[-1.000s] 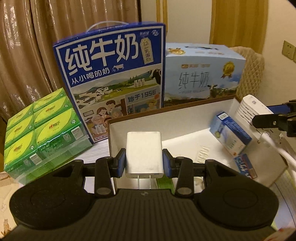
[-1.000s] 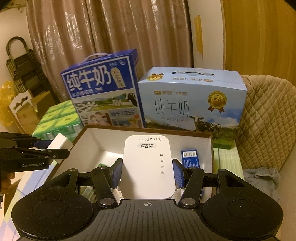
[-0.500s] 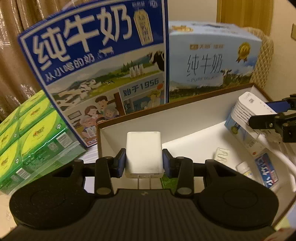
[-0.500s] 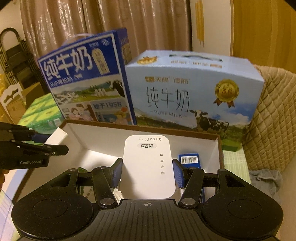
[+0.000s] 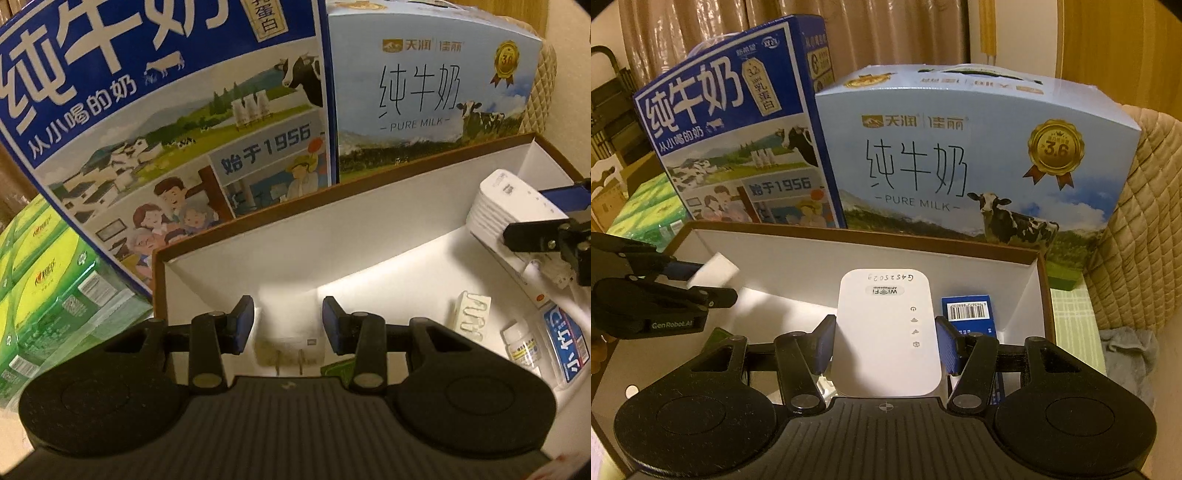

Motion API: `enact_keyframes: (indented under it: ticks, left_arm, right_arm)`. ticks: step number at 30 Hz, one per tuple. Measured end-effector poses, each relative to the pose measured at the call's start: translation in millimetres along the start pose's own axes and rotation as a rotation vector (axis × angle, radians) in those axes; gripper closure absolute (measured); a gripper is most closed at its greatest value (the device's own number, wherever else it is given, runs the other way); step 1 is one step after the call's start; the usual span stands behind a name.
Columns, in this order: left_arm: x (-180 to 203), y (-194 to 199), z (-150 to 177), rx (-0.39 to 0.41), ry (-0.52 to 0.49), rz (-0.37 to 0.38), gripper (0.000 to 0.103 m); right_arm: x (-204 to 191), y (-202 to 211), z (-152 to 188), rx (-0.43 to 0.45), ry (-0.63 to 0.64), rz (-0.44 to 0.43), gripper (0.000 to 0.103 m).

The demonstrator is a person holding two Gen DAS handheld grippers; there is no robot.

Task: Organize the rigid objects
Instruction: 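Open left tool dropping charger into box while right tool releases wifi extender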

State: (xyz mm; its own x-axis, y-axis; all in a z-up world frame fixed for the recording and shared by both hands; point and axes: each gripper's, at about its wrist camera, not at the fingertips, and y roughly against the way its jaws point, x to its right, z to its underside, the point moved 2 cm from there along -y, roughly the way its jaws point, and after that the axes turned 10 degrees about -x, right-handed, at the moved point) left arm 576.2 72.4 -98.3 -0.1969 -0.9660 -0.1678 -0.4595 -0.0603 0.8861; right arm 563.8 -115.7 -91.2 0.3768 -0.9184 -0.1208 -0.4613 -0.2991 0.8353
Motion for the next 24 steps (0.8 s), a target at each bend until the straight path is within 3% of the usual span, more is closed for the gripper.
enact_keyframes:
  ticks: [11,16,24]
  left_arm:
    - [-8,3,0,-0.001,0.017,0.021,0.064]
    - [-8,4,2,0.000,0.017,0.021,0.057]
    - [-11,16,11,0.000,0.036,0.044,0.050]
  right_arm:
    - [-5,-12,-5,-0.007,0.011,0.001,0.050]
    - [-8,-13,-7,0.044,0.015,-0.001,0.050]
    - [-3,-2,-2,0.031,0.010,-0.012,0.048]
